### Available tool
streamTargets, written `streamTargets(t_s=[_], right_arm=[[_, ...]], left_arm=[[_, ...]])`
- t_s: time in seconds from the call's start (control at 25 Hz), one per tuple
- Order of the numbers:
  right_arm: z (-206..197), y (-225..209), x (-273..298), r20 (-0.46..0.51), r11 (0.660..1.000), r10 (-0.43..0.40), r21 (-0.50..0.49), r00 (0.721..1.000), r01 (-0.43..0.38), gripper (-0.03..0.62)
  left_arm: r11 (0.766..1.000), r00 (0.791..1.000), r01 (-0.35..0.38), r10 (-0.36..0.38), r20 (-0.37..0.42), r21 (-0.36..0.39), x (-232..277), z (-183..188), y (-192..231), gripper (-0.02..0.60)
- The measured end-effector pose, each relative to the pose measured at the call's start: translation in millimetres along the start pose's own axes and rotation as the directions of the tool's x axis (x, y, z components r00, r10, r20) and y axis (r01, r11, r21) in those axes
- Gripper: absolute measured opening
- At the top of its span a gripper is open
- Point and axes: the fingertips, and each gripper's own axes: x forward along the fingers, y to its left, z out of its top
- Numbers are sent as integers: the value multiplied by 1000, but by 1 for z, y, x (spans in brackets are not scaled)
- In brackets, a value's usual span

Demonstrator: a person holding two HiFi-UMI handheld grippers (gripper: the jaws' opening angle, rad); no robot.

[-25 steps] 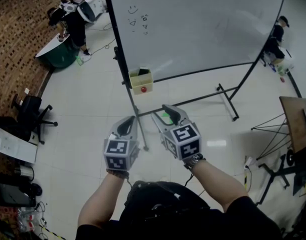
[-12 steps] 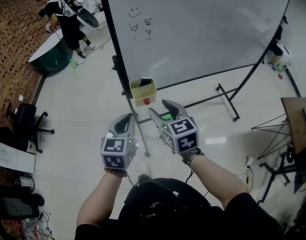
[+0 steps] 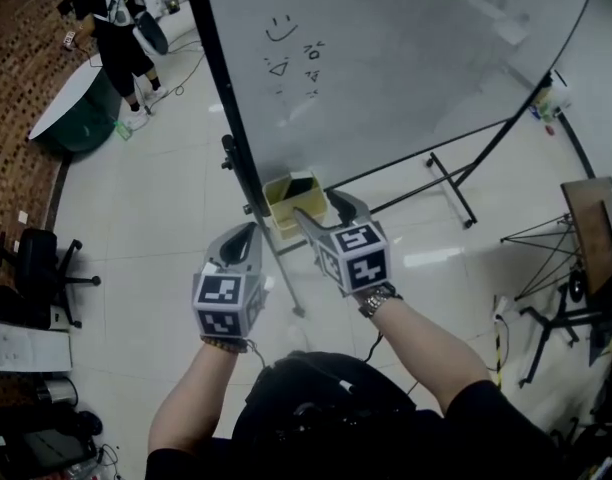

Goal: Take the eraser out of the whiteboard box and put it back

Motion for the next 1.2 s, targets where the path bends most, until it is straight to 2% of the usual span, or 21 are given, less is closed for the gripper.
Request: streamTargets(t_s=[0.24, 0.56, 0.84, 1.2], right_arm=[[-6, -12, 41, -56, 998, -57, 18, 997, 58, 325], [-14, -24, 77, -112, 994, -106, 15, 988, 108, 325], [-22, -30, 93, -155, 989, -146, -24, 977, 144, 327], [-19, -14, 98, -144, 995, -95, -56, 985, 88, 327]], left_arm=[[999, 999, 41, -41, -14, -2, 24, 2, 27, -3], [995, 995, 99, -99, -14, 2, 45, 5, 40, -3], [995, 995, 98, -98, -26, 10, 54, 4, 55, -3], [995, 995, 98, -97, -30, 18, 59, 6, 60, -3]])
